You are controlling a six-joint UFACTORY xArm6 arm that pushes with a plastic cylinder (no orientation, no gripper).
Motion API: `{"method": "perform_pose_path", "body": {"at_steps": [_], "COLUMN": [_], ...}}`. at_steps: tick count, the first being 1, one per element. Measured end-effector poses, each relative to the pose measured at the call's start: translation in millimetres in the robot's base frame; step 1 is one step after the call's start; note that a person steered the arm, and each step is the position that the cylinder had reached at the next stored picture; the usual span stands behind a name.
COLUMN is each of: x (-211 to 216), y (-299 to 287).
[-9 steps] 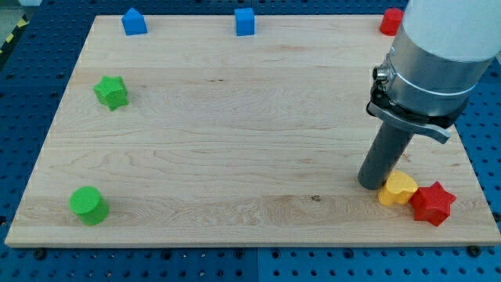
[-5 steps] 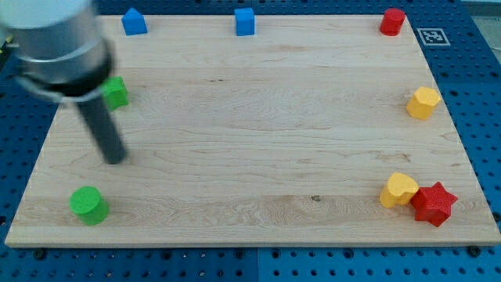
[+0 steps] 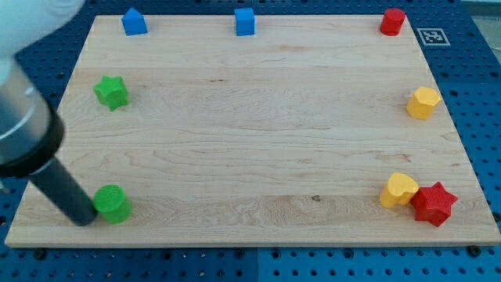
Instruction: Push the green circle to the left side of yellow heart
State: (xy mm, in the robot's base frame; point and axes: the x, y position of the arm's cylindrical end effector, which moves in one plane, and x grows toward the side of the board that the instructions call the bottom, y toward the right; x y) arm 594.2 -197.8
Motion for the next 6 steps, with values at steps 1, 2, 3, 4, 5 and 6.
{"method": "perform_pose_path", "body": {"at_steps": [1,2,3,4,5,6], "x": [-16,-22,3,-5,-10,-11], "y": [7,12,40,58,80,112]}}
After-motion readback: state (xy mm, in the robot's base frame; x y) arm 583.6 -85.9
